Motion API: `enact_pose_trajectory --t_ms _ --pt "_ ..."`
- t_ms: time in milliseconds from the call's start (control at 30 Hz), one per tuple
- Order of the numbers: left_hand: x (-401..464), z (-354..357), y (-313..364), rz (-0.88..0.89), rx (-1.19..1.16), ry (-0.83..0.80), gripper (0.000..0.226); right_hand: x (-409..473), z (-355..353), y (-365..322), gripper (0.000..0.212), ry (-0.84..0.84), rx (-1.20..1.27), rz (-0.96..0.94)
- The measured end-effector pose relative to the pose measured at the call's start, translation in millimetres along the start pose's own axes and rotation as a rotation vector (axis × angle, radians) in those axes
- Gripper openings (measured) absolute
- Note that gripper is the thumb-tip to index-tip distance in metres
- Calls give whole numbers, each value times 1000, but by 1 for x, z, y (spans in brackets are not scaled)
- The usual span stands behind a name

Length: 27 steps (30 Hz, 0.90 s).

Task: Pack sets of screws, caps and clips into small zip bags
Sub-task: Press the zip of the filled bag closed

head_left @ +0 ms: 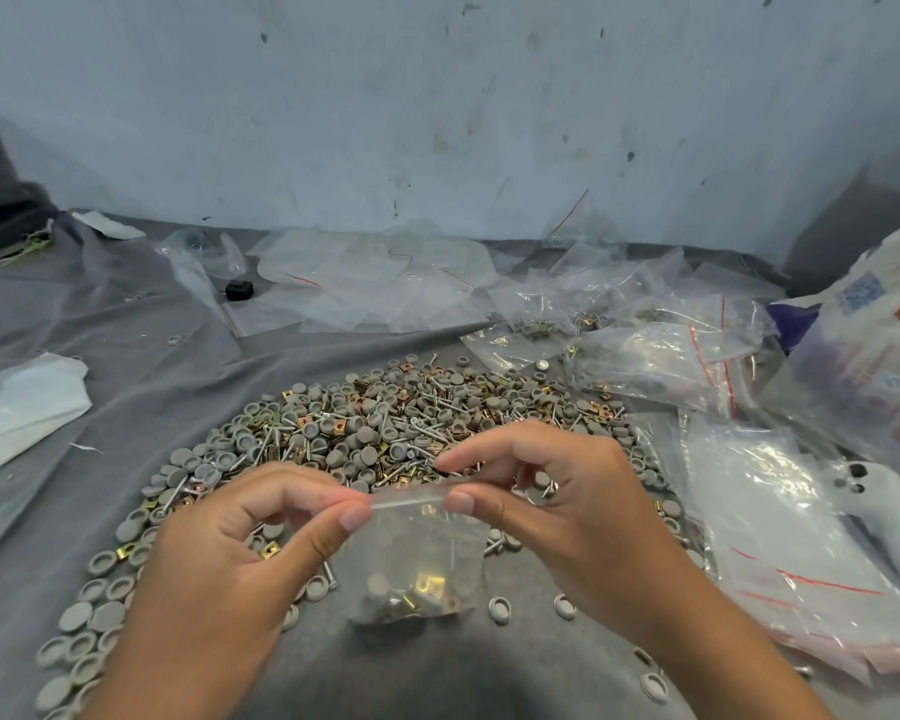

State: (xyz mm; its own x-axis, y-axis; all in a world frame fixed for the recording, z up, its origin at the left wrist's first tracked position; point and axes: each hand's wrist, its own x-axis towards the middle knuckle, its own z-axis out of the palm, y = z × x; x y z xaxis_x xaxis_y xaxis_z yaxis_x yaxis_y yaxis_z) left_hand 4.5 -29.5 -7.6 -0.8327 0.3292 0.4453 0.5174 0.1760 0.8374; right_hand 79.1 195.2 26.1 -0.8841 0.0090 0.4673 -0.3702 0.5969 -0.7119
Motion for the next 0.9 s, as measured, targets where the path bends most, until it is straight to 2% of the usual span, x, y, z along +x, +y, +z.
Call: enact_pose_trajectory --t_ms 167,233,300,367,433,633,700,767,833,900 --pt "0 5 4 30 -41 -19 32 -2 7 -10 25 -165 -249 -35" --pt "-3 7 2 51 -55 -35 32 -1 13 -16 18 -166 -262 -67" --pt "-4 9 -1 -20 -145 1 45 8 16 -18 16 -139 -251 -49" --pt "-2 7 -6 -76 -235 74 57 28 11 -15 9 -98 -111 54" --pt "1 3 -10 -84 -254 137 57 57 -3 -4 8 21 2 164" --pt "4 4 -14 -104 -238 140 34 139 -74 66 12 547 104 458" --pt "3 6 -12 -103 -212 119 31 147 -98 98 12 680 173 643" --pt "2 7 -9 -104 -187 104 31 134 -111 128 6 641 232 867" --pt "2 5 -8 -110 -174 100 32 108 -117 153 14 503 214 1010" --pt "2 4 -7 -117 -166 95 33 77 -126 157 16 484 46 967"
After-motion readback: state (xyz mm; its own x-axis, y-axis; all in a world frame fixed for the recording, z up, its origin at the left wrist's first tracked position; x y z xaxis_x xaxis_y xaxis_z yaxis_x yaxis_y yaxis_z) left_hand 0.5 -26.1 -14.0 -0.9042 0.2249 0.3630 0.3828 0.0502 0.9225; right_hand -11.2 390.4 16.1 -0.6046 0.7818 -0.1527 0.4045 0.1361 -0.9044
